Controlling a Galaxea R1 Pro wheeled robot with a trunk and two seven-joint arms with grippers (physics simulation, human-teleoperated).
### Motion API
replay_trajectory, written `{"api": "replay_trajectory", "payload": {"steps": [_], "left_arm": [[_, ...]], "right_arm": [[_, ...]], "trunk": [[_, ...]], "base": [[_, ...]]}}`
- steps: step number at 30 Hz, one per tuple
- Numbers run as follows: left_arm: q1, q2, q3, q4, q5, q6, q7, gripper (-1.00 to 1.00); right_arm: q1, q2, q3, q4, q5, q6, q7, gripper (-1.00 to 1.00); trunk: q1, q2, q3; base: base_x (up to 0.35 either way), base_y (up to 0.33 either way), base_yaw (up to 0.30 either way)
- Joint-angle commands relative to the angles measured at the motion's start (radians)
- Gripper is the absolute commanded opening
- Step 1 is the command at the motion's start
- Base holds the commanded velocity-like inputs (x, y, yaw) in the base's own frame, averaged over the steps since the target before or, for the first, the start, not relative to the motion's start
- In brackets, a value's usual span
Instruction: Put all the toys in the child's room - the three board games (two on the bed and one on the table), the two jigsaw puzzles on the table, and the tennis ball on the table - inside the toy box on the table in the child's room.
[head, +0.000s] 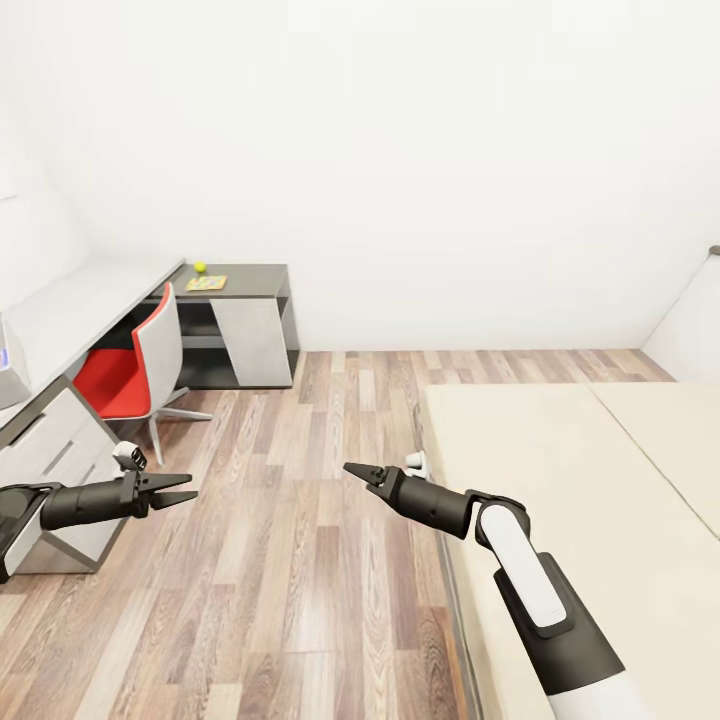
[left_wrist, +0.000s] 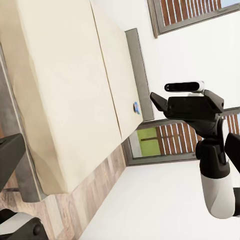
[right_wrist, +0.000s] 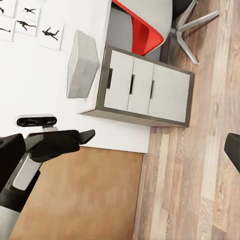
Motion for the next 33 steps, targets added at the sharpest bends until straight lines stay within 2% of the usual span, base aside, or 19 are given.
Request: {"api": "replay_trajectory", "payload": {"steps": [1,33], "left_arm": [[-0.001,0.001,-0.003,0.000,0.002,0.011,-0.004,1.00],[-0.001,0.001,-0.003,0.000,0.001,0.011,-0.004,1.00]], "right_arm": [[-0.001,0.000,-0.001,0.000,0.008,0.004,0.007,1.00],[-0.001,0.000,0.003,0.001,0.008,0.004,0.007,1.00]], "trunk": [[0.001,-0.002,-0.002],[0.001,-0.002,-0.002]], "base": [[0.000,-0.097,0.000],[0.000,-0.154,0.000]]}}
